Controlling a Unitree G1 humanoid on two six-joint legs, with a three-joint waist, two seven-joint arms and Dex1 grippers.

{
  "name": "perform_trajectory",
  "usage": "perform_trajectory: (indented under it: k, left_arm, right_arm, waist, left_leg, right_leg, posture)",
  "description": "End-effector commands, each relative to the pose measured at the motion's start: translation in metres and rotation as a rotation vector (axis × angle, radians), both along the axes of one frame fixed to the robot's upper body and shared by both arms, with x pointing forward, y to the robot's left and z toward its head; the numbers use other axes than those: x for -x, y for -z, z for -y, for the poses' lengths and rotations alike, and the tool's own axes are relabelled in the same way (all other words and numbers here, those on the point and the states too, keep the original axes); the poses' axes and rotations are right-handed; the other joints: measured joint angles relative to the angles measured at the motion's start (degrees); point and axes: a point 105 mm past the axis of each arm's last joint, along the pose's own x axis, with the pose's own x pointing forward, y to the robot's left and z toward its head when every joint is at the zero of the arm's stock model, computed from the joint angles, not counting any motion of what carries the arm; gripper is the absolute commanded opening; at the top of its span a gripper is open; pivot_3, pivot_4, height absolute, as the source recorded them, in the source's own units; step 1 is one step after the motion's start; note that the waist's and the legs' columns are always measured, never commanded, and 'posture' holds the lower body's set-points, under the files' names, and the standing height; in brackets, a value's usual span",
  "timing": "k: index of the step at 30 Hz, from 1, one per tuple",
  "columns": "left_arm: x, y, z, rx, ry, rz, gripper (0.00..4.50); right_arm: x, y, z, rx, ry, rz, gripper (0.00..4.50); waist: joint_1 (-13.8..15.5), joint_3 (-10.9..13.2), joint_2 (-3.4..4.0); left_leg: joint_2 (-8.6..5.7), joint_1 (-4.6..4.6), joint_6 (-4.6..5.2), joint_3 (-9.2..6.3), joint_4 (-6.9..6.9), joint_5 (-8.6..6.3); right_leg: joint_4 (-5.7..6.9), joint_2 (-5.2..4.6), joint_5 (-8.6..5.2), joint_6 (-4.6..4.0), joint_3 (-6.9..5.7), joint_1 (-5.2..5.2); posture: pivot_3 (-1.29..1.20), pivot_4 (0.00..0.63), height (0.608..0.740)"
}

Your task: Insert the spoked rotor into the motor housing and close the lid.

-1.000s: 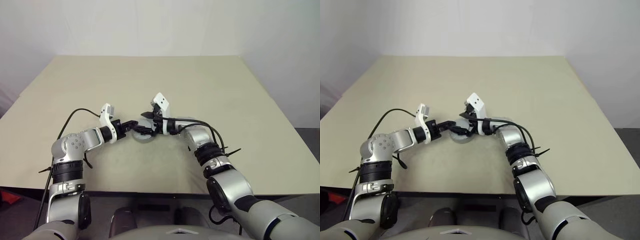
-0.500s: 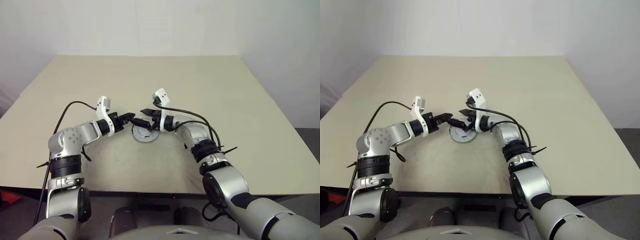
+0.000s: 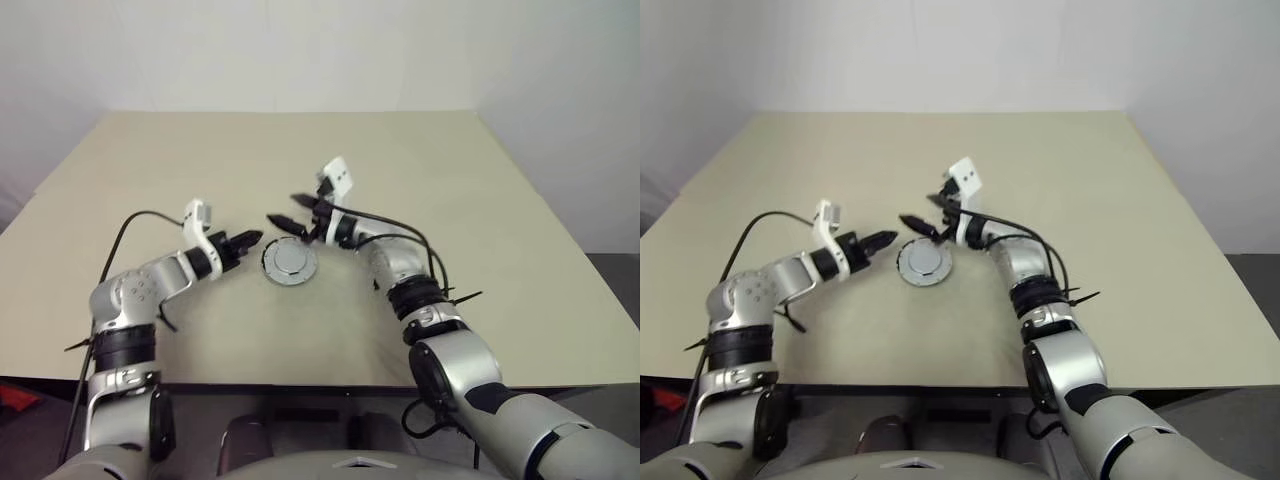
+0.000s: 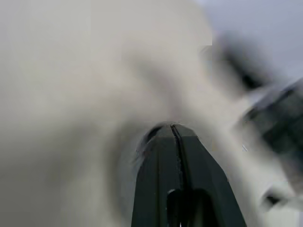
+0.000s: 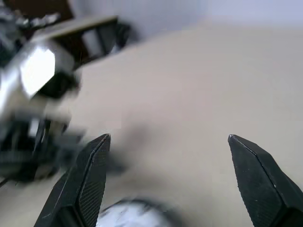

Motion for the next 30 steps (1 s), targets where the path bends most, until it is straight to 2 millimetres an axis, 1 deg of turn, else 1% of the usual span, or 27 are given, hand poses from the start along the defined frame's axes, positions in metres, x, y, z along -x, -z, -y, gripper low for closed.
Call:
perform_trajectory:
  k: [1,4,6,10,14,18,21,30]
  left_arm:
    - [0.001,-0.026,-0.024,-0.072,-0.025,0.154,0.00]
    - [0.005,-0.026,-0.038,-0.160,-0.049,0.215,0.00]
    - [0.007,-0.026,-0.044,-0.205,-0.059,0.250,0.00]
    - [0.008,-0.028,-0.053,-0.265,-0.076,0.299,0.00]
    - [0.008,-0.028,-0.055,-0.282,-0.082,0.309,0.00]
    - [0.008,-0.027,-0.056,-0.279,-0.087,0.308,0.00]
    - [0.008,-0.026,-0.058,-0.267,-0.100,0.302,0.00]
    - [0.008,-0.025,-0.064,-0.254,-0.124,0.287,0.00]
  right_arm:
    - [0.007,-0.015,0.000,-0.020,-0.059,0.094,4.47]
    - [0.016,-0.004,0.001,0.019,-0.112,0.100,4.47]
    - [0.022,0.002,0.001,0.037,-0.148,0.095,4.47]
    - [0.031,0.024,0.001,0.130,-0.184,0.130,4.47]
    - [0.035,0.036,0.001,0.172,-0.196,0.140,4.47]
    - [0.037,0.042,0.003,0.184,-0.202,0.144,4.47]
    - [0.041,0.056,0.010,0.228,-0.210,0.133,4.47]
    - [0.047,0.071,0.022,0.278,-0.224,0.117,4.47]
  waist:
    - [0.0,0.0,-0.10]
    - [0.0,0.0,-0.09]
    - [0.0,0.0,-0.09]
    - [0.3,0.0,-0.13]
    - [0.2,0.0,-0.14]
    - [0.1,0.0,-0.14]
    - [0.1,0.0,-0.15]
    - [0.0,0.0,-0.16]
  left_leg:
    - [0.01,0.00,0.00,-0.01,0.00,0.00]
    - [-0.01,0.03,0.00,-0.01,0.02,0.00]
    - [-0.02,0.03,0.01,-0.01,0.04,-0.01]
    - [0.00,0.02,0.02,-0.02,0.10,-0.01]
    - [0.00,0.04,0.01,-0.01,0.14,-0.01]
    - [0.00,0.05,0.01,-0.01,0.14,-0.01]
    - [0.00,0.04,0.02,-0.01,0.16,-0.01]
    - [0.00,0.12,0.04,-0.01,0.29,-0.02]
  right_leg:
    - [0.00,0.00,0.00,0.00,-0.03,0.00]
    - [0.01,-0.02,0.00,0.00,-0.01,0.06]
    - [0.01,-0.03,0.00,0.00,-0.01,0.07]
    - [0.05,-0.03,0.00,0.00,-0.03,0.07]
    - [0.12,-0.03,0.00,0.00,-0.01,0.08]
    - [0.15,-0.03,0.00,-0.01,0.00,0.08]
    - [0.15,-0.03,0.00,-0.01,0.00,0.08]
    - [0.34,-0.03,0.01,-0.01,0.05,0.13]
  posture:
    - [0.00,0.000,0.740]
    - [0.00,0.000,0.740]
    - [0.00,0.000,0.740]
    - [0.00,0.000,0.740]
    - [0.00,0.000,0.740]
    - [0.00,0.000,0.740]
    - [0.00,0.000,0.740]
    - [0.00,0.000,0.740]
